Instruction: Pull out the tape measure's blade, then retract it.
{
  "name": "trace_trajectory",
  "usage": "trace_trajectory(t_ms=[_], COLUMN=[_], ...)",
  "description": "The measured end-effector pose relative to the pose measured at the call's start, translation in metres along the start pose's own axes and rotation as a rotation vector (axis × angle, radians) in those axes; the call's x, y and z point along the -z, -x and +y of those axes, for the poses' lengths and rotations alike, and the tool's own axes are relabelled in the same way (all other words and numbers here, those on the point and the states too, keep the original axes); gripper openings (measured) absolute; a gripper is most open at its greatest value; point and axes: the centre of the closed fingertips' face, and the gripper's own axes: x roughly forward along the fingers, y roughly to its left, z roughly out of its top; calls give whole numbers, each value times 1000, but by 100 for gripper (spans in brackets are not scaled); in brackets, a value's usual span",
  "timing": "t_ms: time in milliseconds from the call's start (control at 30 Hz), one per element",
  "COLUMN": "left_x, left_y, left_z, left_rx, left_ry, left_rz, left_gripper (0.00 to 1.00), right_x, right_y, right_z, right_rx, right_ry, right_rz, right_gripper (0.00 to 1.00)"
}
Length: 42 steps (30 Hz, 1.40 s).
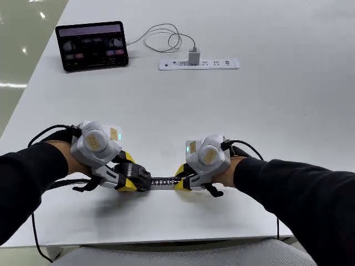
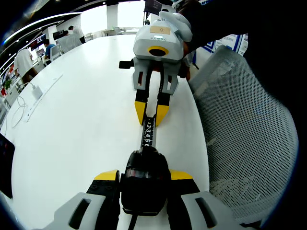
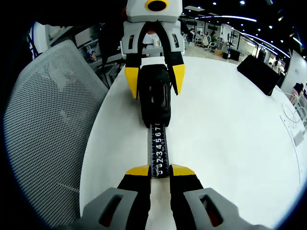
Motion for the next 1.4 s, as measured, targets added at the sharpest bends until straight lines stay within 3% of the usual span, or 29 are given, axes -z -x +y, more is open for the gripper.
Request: trace_trajectory(t_ms=[1400], left_x=[0], left_y=[-1], left_z=[1], left_rx=[-10], left_ry=[10], left_rz=[-5], left_gripper=[33], right_x=[29], right_y=[25], right_z=[-3], right_rx=[17], right_ry=[-20], right_rz=[18], right_gripper=[9])
